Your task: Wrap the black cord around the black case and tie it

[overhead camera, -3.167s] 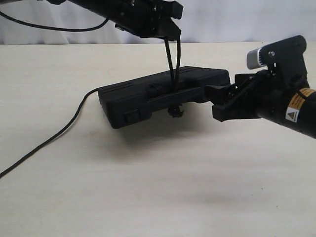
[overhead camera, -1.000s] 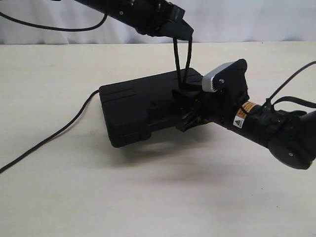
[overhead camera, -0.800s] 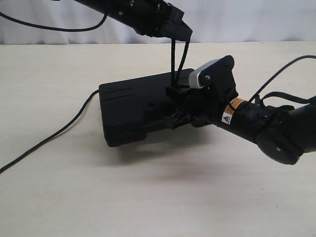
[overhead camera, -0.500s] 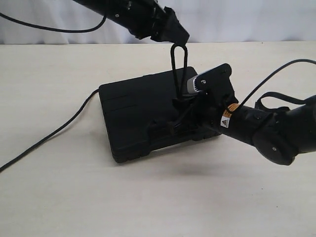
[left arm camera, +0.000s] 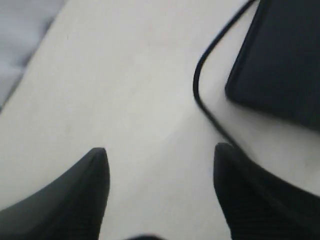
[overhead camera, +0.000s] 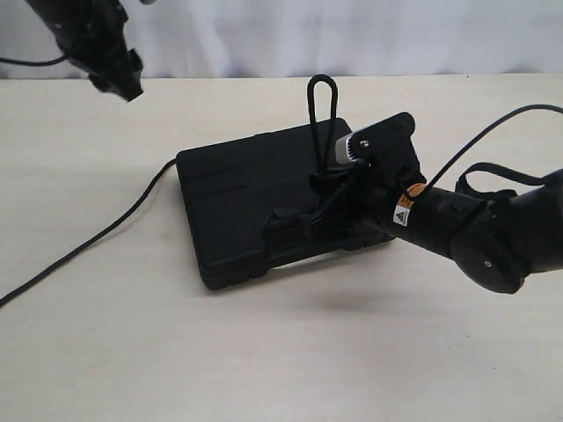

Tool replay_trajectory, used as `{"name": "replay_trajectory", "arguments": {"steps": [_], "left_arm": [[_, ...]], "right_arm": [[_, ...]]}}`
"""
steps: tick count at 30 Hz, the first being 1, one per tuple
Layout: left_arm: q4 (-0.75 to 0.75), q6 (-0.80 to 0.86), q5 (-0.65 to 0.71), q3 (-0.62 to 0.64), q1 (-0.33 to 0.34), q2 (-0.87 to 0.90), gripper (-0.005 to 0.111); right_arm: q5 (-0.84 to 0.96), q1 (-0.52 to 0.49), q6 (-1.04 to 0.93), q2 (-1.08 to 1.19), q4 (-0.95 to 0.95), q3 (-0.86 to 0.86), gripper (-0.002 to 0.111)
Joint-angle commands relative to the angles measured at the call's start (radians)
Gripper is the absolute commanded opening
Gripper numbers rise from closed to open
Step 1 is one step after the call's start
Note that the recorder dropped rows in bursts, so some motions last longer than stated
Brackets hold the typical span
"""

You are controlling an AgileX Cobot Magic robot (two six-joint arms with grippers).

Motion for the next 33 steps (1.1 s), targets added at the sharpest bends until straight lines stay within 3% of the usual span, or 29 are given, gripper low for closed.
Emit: {"name": "replay_trajectory", "arguments": {"steps": [1, 5, 10, 20, 33], "left_arm": [[-0.037, -0.046, 0.072, 0.026, 0.015, 0.066, 0.058], [-0.045, -0.130, 0.082, 0.027, 0.005, 0.163, 0.058], [0.089, -0.240, 0.124, 0.027, 0.001, 0.270, 0.058], [-0.028, -0.157, 0.203, 0.027, 0.001, 0.317, 0.058], [-0.053, -0.089, 0.261, 0.045, 0.001, 0.309, 0.058]], "right_arm": [[-0.011, 0.001, -0.001, -0.010, 0.005, -0.005, 0.004], [-0.009, 0.001, -0.001, -0.010, 0.005, -0.005, 0.004], [-0.003, 0.001, -0.001, -0.010, 0.005, -0.005, 0.004], [-0.003, 0.001, -0.001, -0.010, 0.005, -0.005, 0.004], [0.019, 0.001, -0.001, -0.010, 0.005, -0.005, 0.004]]}}
